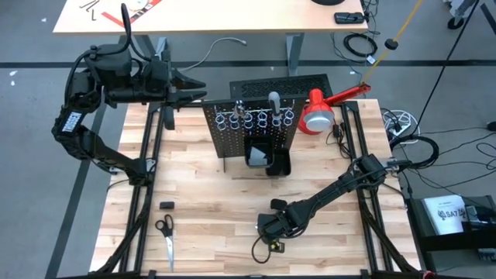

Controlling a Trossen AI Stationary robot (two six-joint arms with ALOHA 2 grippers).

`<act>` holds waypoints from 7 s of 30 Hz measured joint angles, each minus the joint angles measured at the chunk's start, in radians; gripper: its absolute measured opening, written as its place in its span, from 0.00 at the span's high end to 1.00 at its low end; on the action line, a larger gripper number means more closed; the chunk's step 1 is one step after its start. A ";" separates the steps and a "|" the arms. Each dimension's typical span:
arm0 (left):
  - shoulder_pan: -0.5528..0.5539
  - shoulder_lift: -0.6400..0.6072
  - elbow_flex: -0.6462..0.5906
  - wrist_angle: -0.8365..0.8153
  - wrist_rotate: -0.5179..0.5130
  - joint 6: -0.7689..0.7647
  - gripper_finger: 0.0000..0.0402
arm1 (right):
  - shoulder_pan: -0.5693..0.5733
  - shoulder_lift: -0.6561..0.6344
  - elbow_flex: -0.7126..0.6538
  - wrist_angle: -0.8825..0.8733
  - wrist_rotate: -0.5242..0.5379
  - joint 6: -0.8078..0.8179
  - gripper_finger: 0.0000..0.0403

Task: Hang tools onto peg board
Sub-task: Hang the wrench on the pegboard

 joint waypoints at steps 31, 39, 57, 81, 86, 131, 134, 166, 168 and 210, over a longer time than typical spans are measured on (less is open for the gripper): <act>0.000 0.000 0.000 0.000 0.000 0.001 0.74 | -0.002 -0.068 0.144 -0.092 0.197 -0.092 1.00; 0.000 -0.002 0.000 0.020 0.008 0.020 0.74 | 0.000 -0.105 0.146 -0.094 0.236 -0.095 1.00; -0.163 -0.065 0.000 -0.064 0.218 0.261 0.76 | 0.020 -0.136 0.148 -0.103 0.388 -0.140 1.00; -0.790 -0.054 -0.786 0.540 -0.335 0.029 0.99 | 0.009 -0.071 0.149 -0.070 0.198 -0.181 0.71; -0.885 -0.054 -0.933 0.686 -0.501 -0.081 0.99 | -0.017 -0.024 0.149 -0.084 0.196 -0.196 0.65; -0.870 0.040 -1.583 1.204 -0.726 -0.630 0.97 | -0.083 -0.005 0.167 0.018 0.043 -0.187 1.00; -0.855 0.109 -1.586 1.227 -0.716 -0.627 0.97 | -0.083 -0.008 0.167 0.034 0.043 -0.196 1.00; -0.742 0.572 -1.529 1.660 -0.418 -0.544 0.64 | -0.083 -0.016 0.171 0.032 0.066 -0.224 1.00; -0.737 0.597 -1.528 1.658 -0.410 -0.574 0.64 | -0.080 -0.016 0.171 0.017 0.037 -0.226 1.00; -0.724 0.621 -1.535 1.690 -0.395 -0.578 0.64 | -0.058 0.057 0.168 -0.150 -0.046 -0.134 0.99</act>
